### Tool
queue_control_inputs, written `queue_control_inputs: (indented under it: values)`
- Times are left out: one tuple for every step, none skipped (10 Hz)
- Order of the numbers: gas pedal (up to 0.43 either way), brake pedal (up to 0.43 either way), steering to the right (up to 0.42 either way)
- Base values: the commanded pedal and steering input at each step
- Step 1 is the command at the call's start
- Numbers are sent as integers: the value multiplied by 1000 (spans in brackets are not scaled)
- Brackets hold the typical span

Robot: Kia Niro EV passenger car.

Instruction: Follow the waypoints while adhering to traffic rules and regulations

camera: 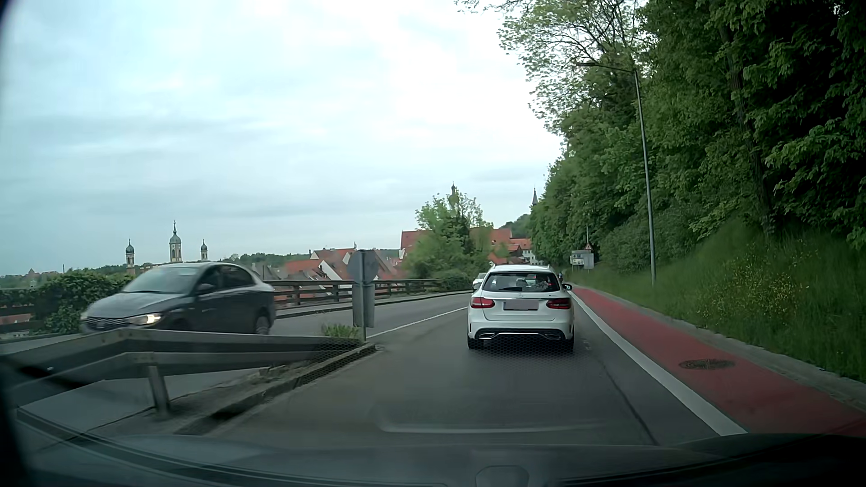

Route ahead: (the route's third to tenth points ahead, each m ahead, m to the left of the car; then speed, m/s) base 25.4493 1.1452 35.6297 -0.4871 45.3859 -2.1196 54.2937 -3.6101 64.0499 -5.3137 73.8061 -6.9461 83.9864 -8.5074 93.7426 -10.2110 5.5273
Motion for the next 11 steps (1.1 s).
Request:
queue_control_inputs:
  values:
    - [87, 0, 75]
    - [87, 0, 75]
    - [87, 0, 76]
    - [87, 0, 74]
    - [87, 0, 71]
    - [87, 0, 67]
    - [87, 0, 62]
    - [79, 0, 58]
    - [67, 0, 51]
    - [67, 0, 44]
    - [67, 0, 39]
